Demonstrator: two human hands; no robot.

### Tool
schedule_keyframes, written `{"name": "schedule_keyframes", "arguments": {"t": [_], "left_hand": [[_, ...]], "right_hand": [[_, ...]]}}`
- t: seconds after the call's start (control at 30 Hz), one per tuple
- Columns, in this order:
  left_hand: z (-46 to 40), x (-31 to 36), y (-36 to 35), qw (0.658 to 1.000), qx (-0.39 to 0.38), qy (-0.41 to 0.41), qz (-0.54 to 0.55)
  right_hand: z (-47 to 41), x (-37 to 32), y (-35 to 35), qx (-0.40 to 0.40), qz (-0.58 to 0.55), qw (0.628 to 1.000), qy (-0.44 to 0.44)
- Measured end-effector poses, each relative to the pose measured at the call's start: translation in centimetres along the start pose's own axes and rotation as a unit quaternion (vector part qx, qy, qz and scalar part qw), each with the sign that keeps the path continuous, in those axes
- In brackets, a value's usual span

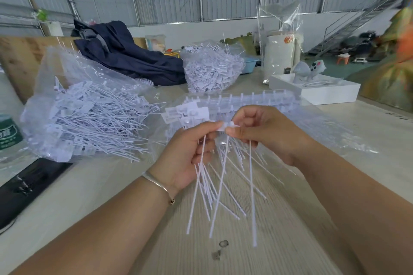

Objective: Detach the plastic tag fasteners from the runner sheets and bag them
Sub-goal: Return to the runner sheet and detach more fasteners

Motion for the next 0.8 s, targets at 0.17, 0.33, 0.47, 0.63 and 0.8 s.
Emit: {"name": "schedule_keyframes", "arguments": {"t": [0.17,0.33,0.47,0.63,0.8], "left_hand": [[-0.1,-0.1,0.6,0.996,0.06,-0.034,-0.061],[-0.3,-0.2,0.9,0.992,0.064,-0.013,-0.105],[-0.2,-0.1,0.7,0.989,0.066,-0.004,-0.135],[-0.1,0.3,0.4,0.993,0.01,0.017,-0.119],[0.1,0.7,0.2,0.985,-0.001,0.018,-0.172]], "right_hand": [[-0.2,0.3,-0.1,0.023,0.139,0.988,0.068],[-0.2,0.5,-0.1,0.035,0.212,0.975,0.057],[-0.2,0.3,0.0,0.033,0.136,0.99,-0.004],[-0.4,-0.5,0.4,0.005,0.095,0.995,-0.034],[-0.1,-1.3,-0.1,-0.035,0.144,0.989,-0.01]]}}
Point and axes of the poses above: each hand's wrist, its own z-axis away from the middle knuckle, its own y-axis out of the back of the hand, x = y × z, the point moved 2 cm from there along -z, towards the middle knuckle, and after that the axes turned 8 degrees about x, right-handed, at the moved point
